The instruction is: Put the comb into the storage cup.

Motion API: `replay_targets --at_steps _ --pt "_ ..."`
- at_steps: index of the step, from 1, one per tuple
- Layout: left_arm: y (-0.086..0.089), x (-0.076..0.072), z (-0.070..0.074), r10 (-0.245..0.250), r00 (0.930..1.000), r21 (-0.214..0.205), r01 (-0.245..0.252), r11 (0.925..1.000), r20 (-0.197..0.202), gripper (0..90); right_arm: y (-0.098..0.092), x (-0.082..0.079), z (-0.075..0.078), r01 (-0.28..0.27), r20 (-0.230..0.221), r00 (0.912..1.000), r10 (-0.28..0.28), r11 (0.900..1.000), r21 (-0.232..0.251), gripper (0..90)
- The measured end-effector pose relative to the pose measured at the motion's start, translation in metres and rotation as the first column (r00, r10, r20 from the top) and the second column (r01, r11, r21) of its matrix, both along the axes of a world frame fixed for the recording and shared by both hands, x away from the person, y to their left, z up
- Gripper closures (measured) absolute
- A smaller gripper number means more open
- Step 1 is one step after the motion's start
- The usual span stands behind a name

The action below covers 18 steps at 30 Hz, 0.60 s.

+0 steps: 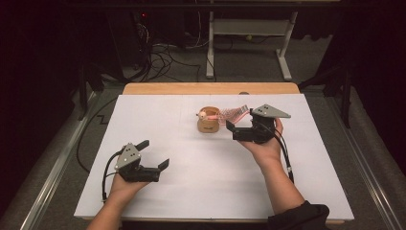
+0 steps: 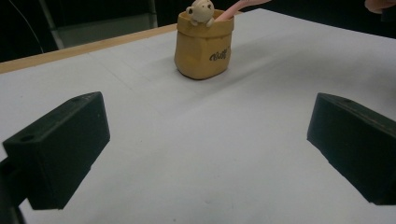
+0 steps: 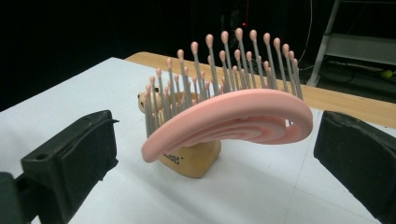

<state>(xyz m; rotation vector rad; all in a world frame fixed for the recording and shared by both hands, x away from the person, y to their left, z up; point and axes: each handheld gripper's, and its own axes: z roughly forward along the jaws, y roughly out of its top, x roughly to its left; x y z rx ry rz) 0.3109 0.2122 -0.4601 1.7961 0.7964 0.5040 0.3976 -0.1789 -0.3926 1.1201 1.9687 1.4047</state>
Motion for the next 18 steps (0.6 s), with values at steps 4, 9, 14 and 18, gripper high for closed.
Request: replay_targets --at_steps 4,9,14,18 --pt "0.002 0.001 0.0 0.009 1.0 -0.006 -0.009 0.9999 -0.003 0.0 -0.001 -0.006 0.001 -0.005 0.012 0.9999 0.005 1.0 0.0 0.4" --pt "0.002 0.001 0.0 0.011 0.9999 -0.015 -0.011 0.9998 -0.002 0.0 -0.006 -0.016 -0.006 -0.015 0.015 0.9998 0.015 0.9999 -0.006 0.4" --pt "0.002 0.001 -0.001 0.006 0.9999 -0.015 -0.007 0.9999 -0.009 0.0 -0.012 -0.022 -0.027 -0.022 -0.019 0.9996 0.022 0.9993 -0.031 0.4" --pt "0.002 0.002 -0.001 0.011 0.9998 -0.019 -0.011 0.9998 -0.015 0.0 -0.016 -0.024 -0.047 -0.02 -0.067 0.9976 0.016 0.9985 -0.051 0.4"
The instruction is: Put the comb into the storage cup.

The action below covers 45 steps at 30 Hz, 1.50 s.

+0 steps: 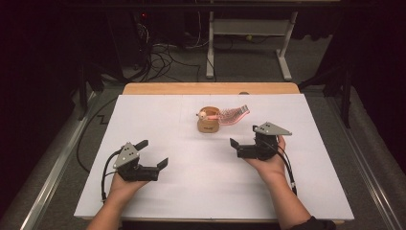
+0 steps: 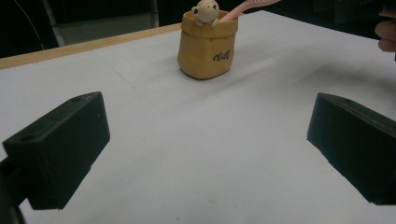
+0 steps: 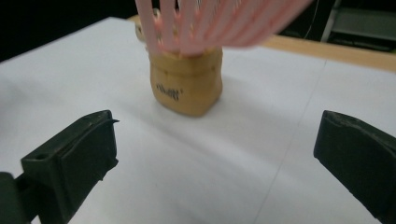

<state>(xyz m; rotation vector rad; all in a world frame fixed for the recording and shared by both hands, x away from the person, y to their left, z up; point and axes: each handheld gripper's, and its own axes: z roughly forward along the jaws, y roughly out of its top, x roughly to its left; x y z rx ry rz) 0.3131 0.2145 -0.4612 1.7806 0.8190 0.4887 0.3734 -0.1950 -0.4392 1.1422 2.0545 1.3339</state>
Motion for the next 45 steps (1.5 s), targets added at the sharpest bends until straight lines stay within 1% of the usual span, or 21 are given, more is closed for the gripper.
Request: replay_targets --at_steps 1,4,6,9,11,13,15,18,20,24,26,28,30,32,34,37,39,42,45 --pt "0.0 0.0 0.0 0.0 1.0 -0.002 0.0 1.0 0.0 0.0 -0.001 -0.001 -0.004 0.003 -0.009 1.0 -0.003 1.0 -0.009 0.4" --pt "0.002 0.001 -0.001 0.002 0.9999 0.0 -0.002 1.0 -0.011 0.0 -0.005 -0.004 -0.013 -0.002 -0.028 0.9996 0.002 1.0 -0.009 0.4" --pt "0.002 0.001 -0.001 0.001 0.9998 0.001 -0.001 1.0 -0.02 0.0 -0.008 -0.01 -0.016 -0.005 -0.018 0.9998 0.005 0.9999 -0.009 0.4" --pt "0.003 0.001 -0.001 0.005 0.9998 0.008 -0.005 1.0 -0.019 0.0 -0.015 -0.02 -0.02 -0.003 -0.012 0.9999 0.003 1.0 -0.009 0.4" --pt "0.004 0.001 -0.001 0.009 0.9998 0.004 -0.009 1.0 -0.018 0.0 -0.02 -0.025 -0.023 -0.006 -0.016 0.9999 0.006 0.9999 -0.01 0.4" --pt "0.005 0.0 0.0 0.01 0.9998 0.002 -0.01 0.9999 -0.015 0.0 -0.027 -0.032 -0.024 -0.002 -0.009 1.0 0.002 1.0 0.0 0.4" --pt "0.006 -0.001 0.0 0.011 0.9999 0.0 -0.011 0.9999 -0.012 0.0 -0.033 -0.038 -0.025 0.004 -0.004 1.0 -0.004 1.0 0.007 0.4" --pt "0.007 -0.001 0.001 0.003 0.9999 -0.019 -0.004 0.9998 -0.013 0.0 -0.043 -0.046 -0.024 0.005 -0.001 1.0 -0.005 1.0 0.008 0.4" --pt "0.008 -0.002 0.002 0.002 1.0 -0.019 -0.002 0.9998 -0.008 0.0 -0.049 -0.05 -0.025 0.006 -0.002 1.0 -0.006 0.9999 0.013 0.4" --pt "0.008 -0.002 0.002 -0.001 1.0 -0.021 0.001 0.9998 -0.007 0.0 -0.064 -0.061 -0.024 0.03 0.007 0.9995 -0.03 0.9992 0.026 0.4" --pt "0.008 -0.002 0.002 -0.007 0.9999 -0.019 0.006 0.9998 -0.008 0.0 -0.073 -0.067 -0.025 0.052 0.01 0.9986 -0.052 0.9983 0.027 0.4" --pt "0.008 -0.002 0.002 -0.012 0.9998 -0.016 0.012 0.9998 -0.013 0.0 -0.081 -0.073 -0.026 0.069 0.01 0.9975 -0.07 0.9967 0.042 0.4" --pt "0.009 -0.002 0.001 -0.013 0.9997 -0.018 0.012 0.9998 -0.019 0.0 -0.089 -0.079 -0.025 0.083 0.022 0.9962 -0.084 0.995 0.057 0.4" --pt "0.009 -0.002 0.0 -0.014 0.9996 -0.015 0.013 0.9998 -0.023 0.0 -0.093 -0.086 -0.02 0.098 0.053 0.9934 -0.101 0.993 0.066 0.4" --pt "0.008 -0.001 -0.001 -0.016 0.9996 -0.013 0.016 0.9998 -0.025 0.0 -0.095 -0.09 -0.017 0.101 0.079 0.9911 -0.107 0.9922 0.073 0.4" --pt "0.007 -0.001 -0.003 -0.019 0.9995 -0.006 0.019 0.9998 -0.023 0.0 -0.094 -0.09 -0.016 0.09 0.099 0.9902 -0.099 0.9921 0.087 0.4" --pt "0.005 0.0 -0.004 -0.017 0.9995 0.006 0.017 0.9998 -0.028 0.1 -0.095 -0.087 -0.016 0.079 0.1 0.9911 -0.088 0.9925 0.093 0.4" --pt "-0.001 -0.002 -0.005 -0.019 0.9996 0.024 0.019 0.9995 -0.02 0.1 -0.097 -0.086 -0.016 0.082 0.101 0.9905 -0.094 0.9905 0.11 0.4" --pt "-0.003 -0.004 -0.004 -0.02 0.9997 0.022 0.02 0.9996 -0.017 0.1 -0.099 -0.087 -0.015 0.089 0.107 0.9889 -0.103 0.9879 0.127 0.4"
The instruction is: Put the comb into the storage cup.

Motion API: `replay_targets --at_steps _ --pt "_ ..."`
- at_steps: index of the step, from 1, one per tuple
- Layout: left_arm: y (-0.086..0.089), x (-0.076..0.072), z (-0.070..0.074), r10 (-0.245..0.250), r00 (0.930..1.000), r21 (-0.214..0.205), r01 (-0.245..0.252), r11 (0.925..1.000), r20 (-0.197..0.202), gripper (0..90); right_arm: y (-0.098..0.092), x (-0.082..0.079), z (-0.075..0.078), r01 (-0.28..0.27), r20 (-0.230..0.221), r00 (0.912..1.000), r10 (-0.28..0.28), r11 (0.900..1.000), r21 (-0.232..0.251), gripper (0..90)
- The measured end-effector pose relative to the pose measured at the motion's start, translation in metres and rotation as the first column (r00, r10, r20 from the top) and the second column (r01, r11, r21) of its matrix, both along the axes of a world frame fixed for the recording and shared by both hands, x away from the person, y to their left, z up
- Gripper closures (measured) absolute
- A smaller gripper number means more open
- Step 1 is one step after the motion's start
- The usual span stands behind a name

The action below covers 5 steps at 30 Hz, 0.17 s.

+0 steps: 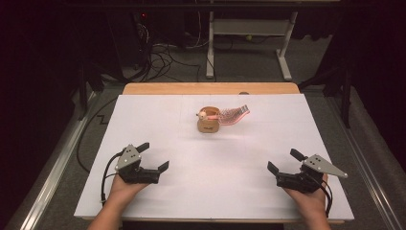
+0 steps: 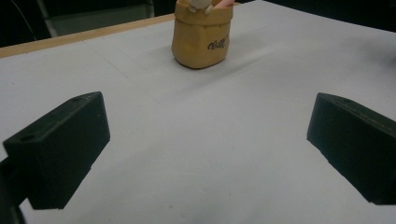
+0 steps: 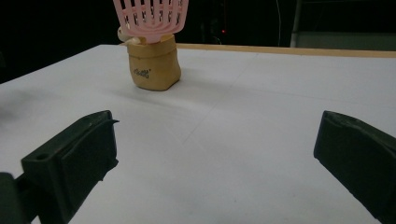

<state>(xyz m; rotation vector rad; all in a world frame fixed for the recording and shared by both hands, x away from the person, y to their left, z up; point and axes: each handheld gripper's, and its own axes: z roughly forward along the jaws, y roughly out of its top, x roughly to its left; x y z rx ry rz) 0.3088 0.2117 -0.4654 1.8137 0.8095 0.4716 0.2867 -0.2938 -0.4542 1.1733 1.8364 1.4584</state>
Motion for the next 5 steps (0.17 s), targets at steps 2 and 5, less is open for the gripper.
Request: replay_targets --at_steps 2,5 --pt "0.0015 -0.0007 0.0001 0.004 1.0 -0.001 -0.004 1.0 -0.003 0.1 0.0002 -0.0004 0.0003 -0.001 0.004 1.0 0.001 1.0 0.004 0.4" --pt "0.0048 -0.0005 0.0005 0.016 0.9999 -0.008 -0.016 0.9998 -0.005 0.1 0.0014 -0.0003 0.0004 0.0 0.001 1.0 0.0 1.0 0.002 0.4"
